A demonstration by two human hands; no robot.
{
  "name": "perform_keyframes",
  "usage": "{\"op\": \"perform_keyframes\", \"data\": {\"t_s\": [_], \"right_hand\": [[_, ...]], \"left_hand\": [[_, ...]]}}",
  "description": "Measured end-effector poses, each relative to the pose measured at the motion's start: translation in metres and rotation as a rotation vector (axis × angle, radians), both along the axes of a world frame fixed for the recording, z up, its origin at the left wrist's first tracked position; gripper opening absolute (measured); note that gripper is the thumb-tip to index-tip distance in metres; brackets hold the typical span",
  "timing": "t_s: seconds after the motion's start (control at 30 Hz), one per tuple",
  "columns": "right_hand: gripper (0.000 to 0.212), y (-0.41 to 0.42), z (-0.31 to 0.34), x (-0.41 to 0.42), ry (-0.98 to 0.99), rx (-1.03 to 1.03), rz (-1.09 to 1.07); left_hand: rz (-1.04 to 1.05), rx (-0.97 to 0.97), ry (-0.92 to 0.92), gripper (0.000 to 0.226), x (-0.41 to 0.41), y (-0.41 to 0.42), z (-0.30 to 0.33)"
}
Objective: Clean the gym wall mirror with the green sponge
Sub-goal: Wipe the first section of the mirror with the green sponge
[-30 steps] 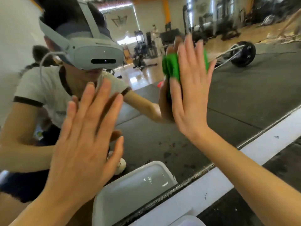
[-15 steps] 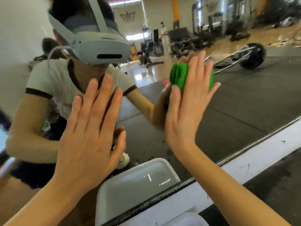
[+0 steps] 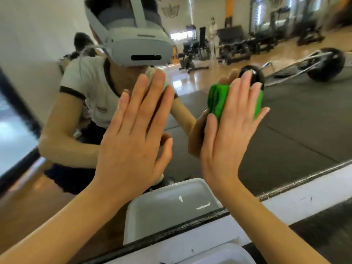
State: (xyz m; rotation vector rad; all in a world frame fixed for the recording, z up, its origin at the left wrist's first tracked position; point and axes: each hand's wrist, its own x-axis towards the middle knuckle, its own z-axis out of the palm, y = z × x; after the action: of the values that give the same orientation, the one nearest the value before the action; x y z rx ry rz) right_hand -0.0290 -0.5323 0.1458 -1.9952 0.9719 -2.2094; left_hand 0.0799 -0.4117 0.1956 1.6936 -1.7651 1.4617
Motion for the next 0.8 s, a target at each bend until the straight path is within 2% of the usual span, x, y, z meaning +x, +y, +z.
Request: {"op": "perform_keyframes", "data": {"t_s": [0.1, 0.17, 0.23, 0.33, 0.37, 0.43, 0.53, 0.6, 0.67, 0.8], "right_hand": [[0.049, 0.002, -0.02, -0.009, 0.351, -0.258, 0.03], [0.049, -0.023, -0.024, -0.034, 0.38, -0.256, 0.009], [0.053, -0.047, -0.015, -0.055, 0.199, -0.067, -0.016], [0.062, -0.046, 0.004, -0.044, -0.186, 0.347, -0.048], [0.065, -0.03, 0.004, -0.028, -0.229, 0.367, -0.037], [0.064, 0.009, -0.016, 0.007, -0.096, 0.147, 0.013], [0.057, 0.023, -0.061, 0.013, 0.334, -0.255, 0.047], [0.054, -0.006, -0.063, -0.012, 0.411, -0.289, 0.03], [0.054, -0.032, -0.057, -0.037, 0.288, -0.122, 0.004], [0.068, -0.021, -0.034, -0.027, -0.182, 0.31, -0.03]], "left_hand": [[-0.001, 0.019, 0.005, 0.07, 0.0, 0.0, 0.001], [0.001, 0.018, 0.001, 0.07, 0.001, -0.001, 0.0], [0.011, 0.0, -0.012, 0.069, 0.003, -0.001, -0.001], [0.017, -0.016, -0.019, 0.068, 0.003, -0.001, -0.002], [0.017, -0.016, -0.019, 0.068, 0.003, -0.001, -0.002], [0.01, -0.01, -0.018, 0.067, 0.002, -0.001, -0.001], [0.001, 0.003, -0.011, 0.066, 0.004, -0.001, -0.001], [0.006, 0.007, -0.015, 0.067, 0.005, 0.0, -0.002], [0.005, 0.008, -0.019, 0.068, 0.005, -0.001, -0.002], [-0.01, -0.004, -0.012, 0.067, 0.004, 0.0, -0.003]]}}
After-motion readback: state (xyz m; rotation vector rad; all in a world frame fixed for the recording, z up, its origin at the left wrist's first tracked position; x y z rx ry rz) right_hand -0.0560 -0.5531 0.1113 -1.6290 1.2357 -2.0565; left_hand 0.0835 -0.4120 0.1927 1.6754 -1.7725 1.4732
